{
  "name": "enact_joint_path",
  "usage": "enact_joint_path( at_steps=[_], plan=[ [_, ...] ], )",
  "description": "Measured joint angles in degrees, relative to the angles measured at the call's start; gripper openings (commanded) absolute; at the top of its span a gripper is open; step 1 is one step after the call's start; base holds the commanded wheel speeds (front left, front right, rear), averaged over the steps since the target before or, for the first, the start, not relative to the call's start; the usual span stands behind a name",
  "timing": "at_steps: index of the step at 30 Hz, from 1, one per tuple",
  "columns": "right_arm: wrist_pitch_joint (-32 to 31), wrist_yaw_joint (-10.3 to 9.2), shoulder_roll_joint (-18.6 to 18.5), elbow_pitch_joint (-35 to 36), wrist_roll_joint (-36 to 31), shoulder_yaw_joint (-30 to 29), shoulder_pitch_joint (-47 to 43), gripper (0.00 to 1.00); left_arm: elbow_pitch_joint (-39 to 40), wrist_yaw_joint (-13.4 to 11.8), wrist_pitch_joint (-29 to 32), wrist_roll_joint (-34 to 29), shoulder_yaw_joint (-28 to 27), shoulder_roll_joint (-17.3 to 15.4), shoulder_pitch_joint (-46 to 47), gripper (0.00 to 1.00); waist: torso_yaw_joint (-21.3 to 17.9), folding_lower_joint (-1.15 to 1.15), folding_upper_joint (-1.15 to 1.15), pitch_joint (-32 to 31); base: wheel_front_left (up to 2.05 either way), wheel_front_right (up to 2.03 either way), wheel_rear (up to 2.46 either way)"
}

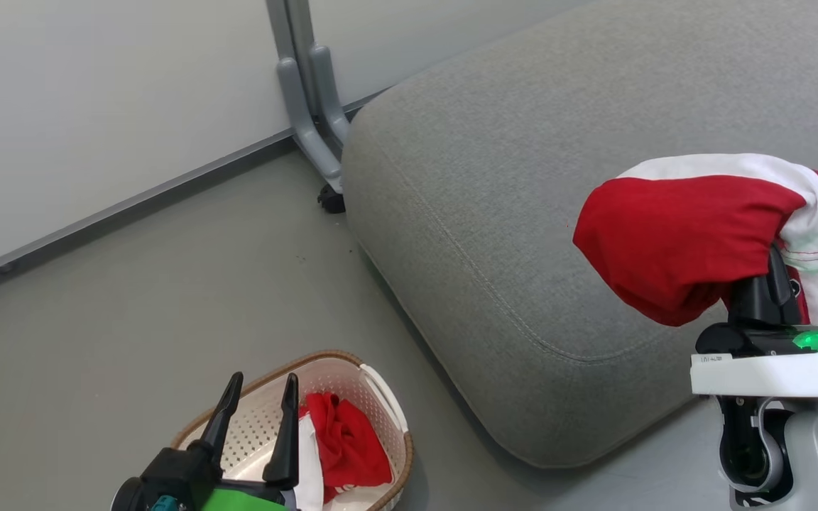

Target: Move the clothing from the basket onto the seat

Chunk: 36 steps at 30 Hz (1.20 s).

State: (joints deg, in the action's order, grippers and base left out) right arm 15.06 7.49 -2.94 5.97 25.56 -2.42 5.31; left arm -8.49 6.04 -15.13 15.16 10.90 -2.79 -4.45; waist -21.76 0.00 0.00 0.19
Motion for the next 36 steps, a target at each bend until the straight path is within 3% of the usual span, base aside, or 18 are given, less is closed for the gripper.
enact_joint_path(
  at_steps=[6, 13, 25, 33, 36],
  plan=[
    [0.0, 0.0, 0.0, 0.66, -0.05, -1.76, -0.03, 0.0, -0.48, 0.21, 0.0, -0.45, 1.04, 0.0, 1.71, 1.0, -4.28, 0.0, 0.0, 1.24, 0.0, 0.0, 0.0],
    [0.0, 0.0, 0.03, 1.4, 0.48, -2.72, -0.07, 0.0, -1.29, 0.59, 0.0, -0.67, 1.89, 0.01, 3.13, 1.0, -6.21, 0.0, 0.0, 3.41, 0.0, 0.0, 0.0],
    [0.0, 0.0, -0.01, 0.74, -0.68, -2.5, 2.05, 0.0, -0.6, 0.43, 0.0, -0.57, 1.78, 0.01, 3.03, 1.0, -6.9, 0.0, 0.0, 4.54, 0.0, 0.0, 0.0],
    [0.0, 0.0, -2.49, 1.59, -2.05, -5.06, 10.23, 0.0, -0.49, 0.53, 0.0, -4.3, 3.1, 0.07, 5.5, 1.0, -6.01, 0.0, 0.0, 7.49, 0.0, 0.0, 0.0],
    [0.0, 0.0, -5.17, 0.78, -2.05, -6.75, 15.18, 0.0, -0.3, 0.87, 0.0, -5.8, 3.91, 0.09, 7.97, 1.0, -5.12, 0.0, 0.0, 9.69, 0.0, 0.0, 0.0]
  ],
)
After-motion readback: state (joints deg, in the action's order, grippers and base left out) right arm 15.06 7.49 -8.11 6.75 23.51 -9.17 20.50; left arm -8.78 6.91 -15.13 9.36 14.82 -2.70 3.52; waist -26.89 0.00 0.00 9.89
